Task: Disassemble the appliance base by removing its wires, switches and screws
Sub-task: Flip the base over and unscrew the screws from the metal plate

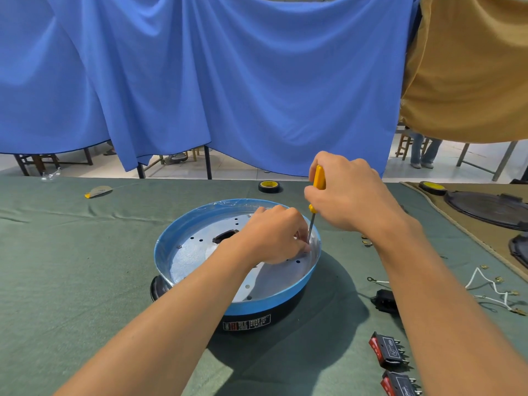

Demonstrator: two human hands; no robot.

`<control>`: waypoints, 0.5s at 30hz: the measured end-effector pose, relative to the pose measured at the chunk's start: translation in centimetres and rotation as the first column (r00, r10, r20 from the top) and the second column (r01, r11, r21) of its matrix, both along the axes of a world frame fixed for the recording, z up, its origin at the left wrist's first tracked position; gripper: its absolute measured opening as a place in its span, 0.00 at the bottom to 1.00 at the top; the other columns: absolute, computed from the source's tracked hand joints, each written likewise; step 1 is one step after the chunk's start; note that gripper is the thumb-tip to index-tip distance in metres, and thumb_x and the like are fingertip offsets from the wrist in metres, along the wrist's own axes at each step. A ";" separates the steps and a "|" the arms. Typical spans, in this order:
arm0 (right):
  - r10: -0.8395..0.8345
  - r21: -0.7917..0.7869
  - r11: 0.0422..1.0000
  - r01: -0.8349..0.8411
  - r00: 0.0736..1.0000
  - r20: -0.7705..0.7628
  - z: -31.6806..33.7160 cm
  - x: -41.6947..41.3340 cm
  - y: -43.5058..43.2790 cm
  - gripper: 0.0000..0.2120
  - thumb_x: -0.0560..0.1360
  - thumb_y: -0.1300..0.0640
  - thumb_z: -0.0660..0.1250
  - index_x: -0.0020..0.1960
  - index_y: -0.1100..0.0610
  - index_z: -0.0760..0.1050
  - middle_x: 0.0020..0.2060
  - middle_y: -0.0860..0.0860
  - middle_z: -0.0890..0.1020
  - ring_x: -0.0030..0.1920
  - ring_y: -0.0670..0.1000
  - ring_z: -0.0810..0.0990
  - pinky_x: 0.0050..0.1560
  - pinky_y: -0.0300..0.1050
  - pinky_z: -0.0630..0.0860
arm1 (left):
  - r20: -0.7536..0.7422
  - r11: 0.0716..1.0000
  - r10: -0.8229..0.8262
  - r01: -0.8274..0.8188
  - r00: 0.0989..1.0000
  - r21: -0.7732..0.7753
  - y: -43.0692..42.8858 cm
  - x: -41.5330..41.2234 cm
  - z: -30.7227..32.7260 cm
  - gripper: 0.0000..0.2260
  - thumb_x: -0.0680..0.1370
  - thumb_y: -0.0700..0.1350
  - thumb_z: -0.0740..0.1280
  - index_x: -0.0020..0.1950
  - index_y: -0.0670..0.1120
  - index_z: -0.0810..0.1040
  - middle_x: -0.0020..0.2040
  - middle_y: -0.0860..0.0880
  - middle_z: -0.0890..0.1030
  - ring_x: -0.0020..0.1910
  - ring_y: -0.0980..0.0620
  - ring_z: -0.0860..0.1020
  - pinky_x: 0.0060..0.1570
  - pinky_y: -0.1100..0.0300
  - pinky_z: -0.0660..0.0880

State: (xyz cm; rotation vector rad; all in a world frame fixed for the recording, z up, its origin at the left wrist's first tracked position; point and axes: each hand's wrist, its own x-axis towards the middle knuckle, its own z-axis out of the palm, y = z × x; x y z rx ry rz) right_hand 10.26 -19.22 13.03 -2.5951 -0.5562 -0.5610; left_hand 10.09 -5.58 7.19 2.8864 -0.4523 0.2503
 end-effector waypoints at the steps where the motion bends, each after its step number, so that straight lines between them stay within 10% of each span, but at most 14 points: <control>1: -0.017 0.022 1.000 0.017 1.000 0.009 0.2 0.0 -0.1 0.05 0.75 0.54 0.62 0.50 0.52 0.70 0.44 0.54 0.77 0.48 0.60 0.72 0.42 0.50 0.70 | 0.004 1.000 0.003 -0.003 1.000 0.001 0.0 0.0 0.0 0.06 0.76 0.52 0.68 0.48 0.52 0.83 0.50 0.52 0.82 0.49 0.49 0.75 0.48 0.52 0.70; 15: -0.083 0.456 0.890 0.009 0.987 0.141 2.1 -0.2 -1.8 0.22 0.78 0.46 0.64 0.40 0.65 0.71 0.34 0.58 0.79 0.41 0.60 0.75 0.39 0.49 0.68 | -0.030 0.982 0.019 -0.024 0.999 -0.185 0.3 -0.7 1.9 0.07 0.77 0.50 0.70 0.49 0.49 0.83 0.50 0.52 0.82 0.49 0.52 0.78 0.50 0.54 0.76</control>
